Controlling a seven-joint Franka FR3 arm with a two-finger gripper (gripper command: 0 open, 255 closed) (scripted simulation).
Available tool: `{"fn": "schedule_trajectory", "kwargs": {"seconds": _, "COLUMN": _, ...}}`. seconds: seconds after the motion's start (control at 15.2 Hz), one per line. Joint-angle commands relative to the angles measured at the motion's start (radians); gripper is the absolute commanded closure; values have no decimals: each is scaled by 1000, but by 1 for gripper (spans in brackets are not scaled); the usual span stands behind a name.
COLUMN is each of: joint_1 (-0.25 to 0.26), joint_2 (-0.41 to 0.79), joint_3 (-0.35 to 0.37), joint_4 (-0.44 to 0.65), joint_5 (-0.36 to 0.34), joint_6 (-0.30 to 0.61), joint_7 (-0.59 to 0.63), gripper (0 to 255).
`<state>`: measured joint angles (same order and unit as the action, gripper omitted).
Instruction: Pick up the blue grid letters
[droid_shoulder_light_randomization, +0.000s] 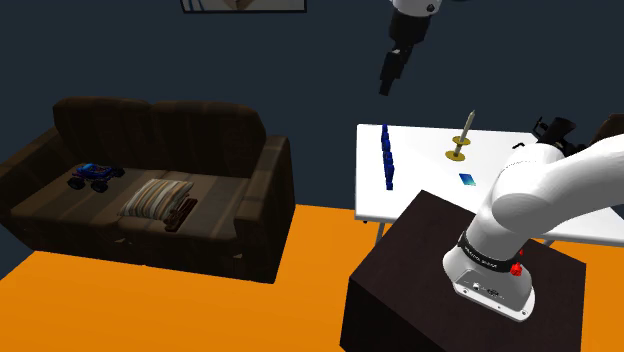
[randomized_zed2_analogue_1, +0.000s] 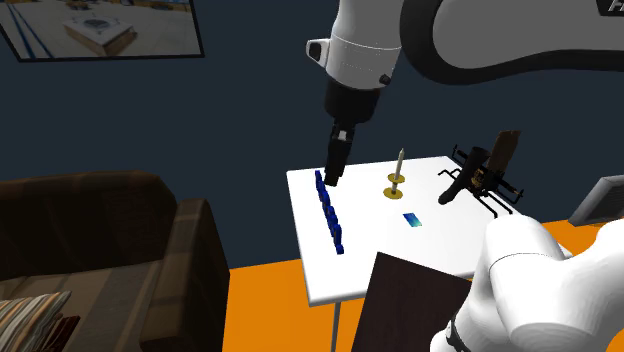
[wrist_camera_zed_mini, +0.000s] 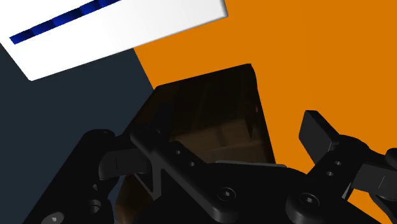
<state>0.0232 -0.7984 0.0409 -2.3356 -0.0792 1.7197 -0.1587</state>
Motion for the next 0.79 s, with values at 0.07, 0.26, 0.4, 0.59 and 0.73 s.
{"fn": "schedule_trajectory", "kwargs": {"seconds": 0.07, "joint_1": -11, "joint_2": 20, "joint_3": -6, "joint_4": -9, "joint_5": -4, "joint_6": 29, "joint_7": 10, "gripper": 0}}
{"fn": "schedule_trajectory", "kwargs": {"seconds": 0.26, "joint_1": -44, "joint_2": 86, "joint_3": -25, "joint_4": -32, "joint_5": -18, "joint_6": 114, "joint_7": 42, "gripper": 0}}
{"fn": "schedule_trajectory", "kwargs": {"seconds": 0.4, "joint_1": -66, "joint_2": 134, "joint_3": -38, "joint_4": -42, "joint_5": -26, "joint_6": 169, "joint_7": 63, "gripper": 0}}
{"fn": "schedule_trajectory", "kwargs": {"seconds": 0.59, "joint_1": -98, "joint_2": 211, "joint_3": -58, "joint_4": -49, "joint_5": -38, "joint_6": 250, "joint_7": 95, "gripper": 0}}
{"fn": "schedule_trajectory", "kwargs": {"seconds": 0.73, "joint_1": -119, "joint_2": 265, "joint_3": -72, "joint_4": -49, "joint_5": -45, "joint_6": 302, "joint_7": 116, "gripper": 0}}
